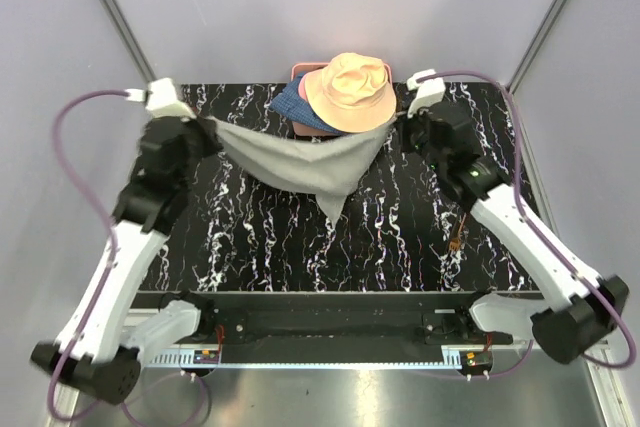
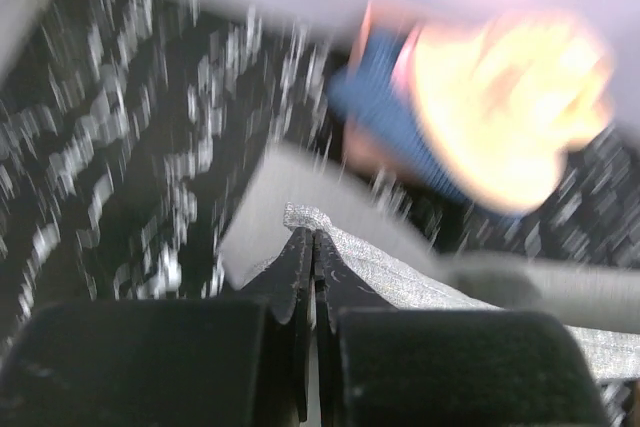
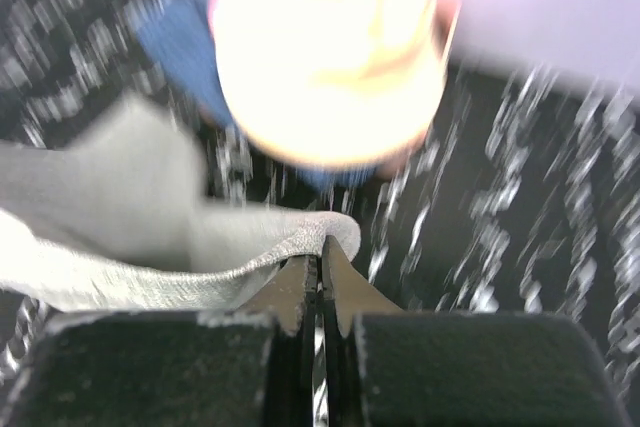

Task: Fold the napkin, place the utensils inside, and roll it up
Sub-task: Flatten the napkin out

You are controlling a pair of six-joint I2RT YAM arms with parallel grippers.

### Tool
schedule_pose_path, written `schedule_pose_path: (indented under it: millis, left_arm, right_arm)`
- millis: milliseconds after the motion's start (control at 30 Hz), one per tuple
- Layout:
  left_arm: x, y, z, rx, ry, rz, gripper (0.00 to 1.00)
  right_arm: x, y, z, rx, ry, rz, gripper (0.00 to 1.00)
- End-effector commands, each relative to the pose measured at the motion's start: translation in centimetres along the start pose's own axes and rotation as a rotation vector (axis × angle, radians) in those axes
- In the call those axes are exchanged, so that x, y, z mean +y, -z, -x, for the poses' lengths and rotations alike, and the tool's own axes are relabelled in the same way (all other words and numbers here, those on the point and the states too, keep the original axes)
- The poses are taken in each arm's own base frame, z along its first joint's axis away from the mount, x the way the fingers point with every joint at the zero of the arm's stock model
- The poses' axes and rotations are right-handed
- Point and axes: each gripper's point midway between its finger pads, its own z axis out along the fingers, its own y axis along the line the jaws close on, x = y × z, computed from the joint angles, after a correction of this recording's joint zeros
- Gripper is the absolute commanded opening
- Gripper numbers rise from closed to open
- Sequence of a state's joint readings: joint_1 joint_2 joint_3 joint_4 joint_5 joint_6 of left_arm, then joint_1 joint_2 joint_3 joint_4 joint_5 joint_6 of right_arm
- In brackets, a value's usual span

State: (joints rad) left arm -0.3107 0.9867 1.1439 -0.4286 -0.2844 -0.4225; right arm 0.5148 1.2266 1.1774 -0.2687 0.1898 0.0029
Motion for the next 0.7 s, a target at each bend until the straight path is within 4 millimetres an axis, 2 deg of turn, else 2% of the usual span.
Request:
schedule_pose_path:
  millis: [0, 33, 67, 133, 200, 233, 300, 400, 467, 500, 567, 600, 667]
  left_arm:
    - [0.1, 7.3, 10.7, -0.312, 0.008, -0.005, 0.0]
    - [0.1, 9.0, 12.1, -0.352, 0.015, -0.018, 0.0]
    - [0.0, 10.7, 13.8, -0.397, 0.015, -0.029, 0.0]
    - [0.1, 12.9, 15.1, -0.438, 0.015, -0.046, 0.0]
    - [0.2, 15.0, 16.6, -0.474, 0.01, -0.053, 0.0]
    - [0.2, 15.7, 17.2, -0.488, 0.012, -0.059, 0.0]
    - [0.0, 16.8, 18.0, -0.505, 0.011, -0.073, 0.0]
    - [-0.1, 16.4, 18.2, -0.5, -0.003, -0.065, 0.0]
    - [0.1, 14.5, 17.5, -0.464, -0.029, -0.025, 0.0]
    - [0.2, 13.7, 17.3, -0.451, -0.038, -0.008, 0.0]
    - [0.6, 11.3, 16.3, -0.404, -0.074, 0.049, 0.0]
    - [0.8, 10.6, 16.0, -0.391, -0.085, 0.071, 0.0]
    - [1.5, 8.9, 15.7, -0.37, -0.117, 0.13, 0.0]
  right_arm:
    - [-0.2, 6.0, 10.4, -0.281, 0.102, 0.038, 0.0]
    - [-0.3, 7.9, 12.4, -0.342, 0.122, 0.041, 0.0]
    - [-0.3, 8.7, 13.3, -0.369, 0.134, 0.046, 0.0]
    - [-0.4, 11.3, 16.0, -0.451, 0.154, 0.054, 0.0]
    - [-0.5, 12.8, 17.3, -0.489, 0.166, 0.057, 0.0]
    - [-0.7, 14.0, 18.6, -0.527, 0.172, 0.058, 0.0]
    - [-0.6, 14.6, 19.3, -0.547, 0.179, 0.06, 0.0]
    - [-0.4, 13.6, 19.9, -0.542, 0.203, 0.056, 0.0]
    - [-0.2, 11.3, 19.6, -0.509, 0.229, 0.046, 0.0]
    - [-0.2, 9.2, 18.8, -0.467, 0.234, 0.029, 0.0]
    - [-0.2, 7.5, 18.4, -0.438, 0.244, 0.012, 0.0]
    - [-0.2, 5.8, 17.6, -0.403, 0.252, 0.001, 0.0]
    - [-0.3, 4.7, 17.3, -0.387, 0.263, -0.013, 0.0]
